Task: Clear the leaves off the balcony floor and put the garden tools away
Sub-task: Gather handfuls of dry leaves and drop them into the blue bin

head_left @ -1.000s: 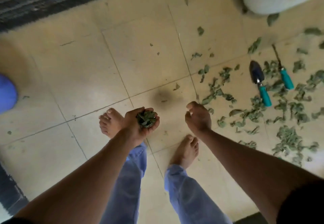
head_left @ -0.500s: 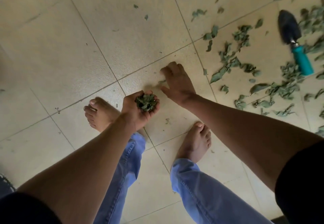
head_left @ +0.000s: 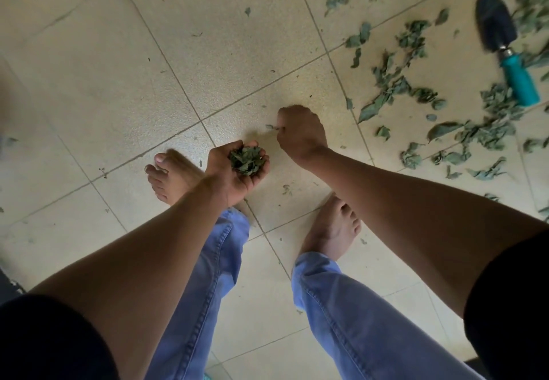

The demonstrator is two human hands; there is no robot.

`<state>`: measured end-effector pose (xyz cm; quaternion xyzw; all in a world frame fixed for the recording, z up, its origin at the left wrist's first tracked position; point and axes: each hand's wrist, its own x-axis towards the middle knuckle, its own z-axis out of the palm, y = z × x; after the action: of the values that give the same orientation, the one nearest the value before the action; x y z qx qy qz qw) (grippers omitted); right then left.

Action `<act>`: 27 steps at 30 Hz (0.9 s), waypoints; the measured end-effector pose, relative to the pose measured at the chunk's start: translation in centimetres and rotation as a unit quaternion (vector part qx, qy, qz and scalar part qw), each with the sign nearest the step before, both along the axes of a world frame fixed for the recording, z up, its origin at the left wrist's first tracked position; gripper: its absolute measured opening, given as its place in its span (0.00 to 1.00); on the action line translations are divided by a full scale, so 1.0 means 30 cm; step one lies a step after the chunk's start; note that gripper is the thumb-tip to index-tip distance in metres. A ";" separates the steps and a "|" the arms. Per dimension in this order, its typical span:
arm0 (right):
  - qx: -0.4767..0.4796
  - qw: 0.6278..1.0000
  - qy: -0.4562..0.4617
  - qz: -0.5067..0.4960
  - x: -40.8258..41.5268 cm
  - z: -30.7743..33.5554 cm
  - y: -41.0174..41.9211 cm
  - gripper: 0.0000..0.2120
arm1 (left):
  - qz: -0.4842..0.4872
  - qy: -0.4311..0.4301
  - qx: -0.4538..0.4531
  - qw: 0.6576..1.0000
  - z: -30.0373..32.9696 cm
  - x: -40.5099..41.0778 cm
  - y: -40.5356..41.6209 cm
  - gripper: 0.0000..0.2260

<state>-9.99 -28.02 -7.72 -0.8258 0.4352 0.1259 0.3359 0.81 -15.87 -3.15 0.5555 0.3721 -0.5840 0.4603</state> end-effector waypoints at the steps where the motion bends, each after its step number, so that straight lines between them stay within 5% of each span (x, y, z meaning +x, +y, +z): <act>1: 0.022 0.997 -0.016 -0.072 -0.018 0.015 -0.009 0.07 | -0.006 -0.002 0.003 1.000 0.015 -0.003 0.001 0.16; 5: 0.090 0.961 -0.122 -0.231 -0.085 0.180 0.010 0.07 | -0.011 0.008 0.021 1.000 0.072 -0.026 -0.006 0.16; 8: 0.083 0.963 -0.173 -0.190 -0.108 0.377 0.050 0.06 | -0.037 0.000 0.002 0.999 0.134 -0.069 -0.033 0.17; 12: 0.074 0.992 -0.028 -0.098 -0.244 0.257 0.227 0.07 | -0.165 -0.133 0.055 0.976 0.171 -0.129 -0.077 0.09; 14: 0.014 0.995 -0.044 -0.089 -0.299 0.295 0.233 0.11 | -0.187 -0.156 0.048 0.969 0.162 -0.162 -0.098 0.09; 16: -0.030 0.986 -0.110 -0.118 -0.319 0.448 0.182 0.06 | -0.148 -0.056 -0.013 0.987 0.191 -0.221 -0.138 0.20; 18: -0.072 0.962 -0.147 -0.217 -0.365 0.595 0.139 0.07 | -0.111 0.041 -0.067 0.991 0.225 -0.275 -0.177 0.20; 27: 0.019 0.924 0.142 -0.356 -0.844 0.237 0.167 0.17 | -0.214 0.097 -0.069 0.970 0.171 -0.454 -0.263 0.20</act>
<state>-35.30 -22.99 -0.61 -0.5838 0.7408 0.1221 0.3090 -12.82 -23.76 1.97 0.5294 0.2464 -0.7444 0.3239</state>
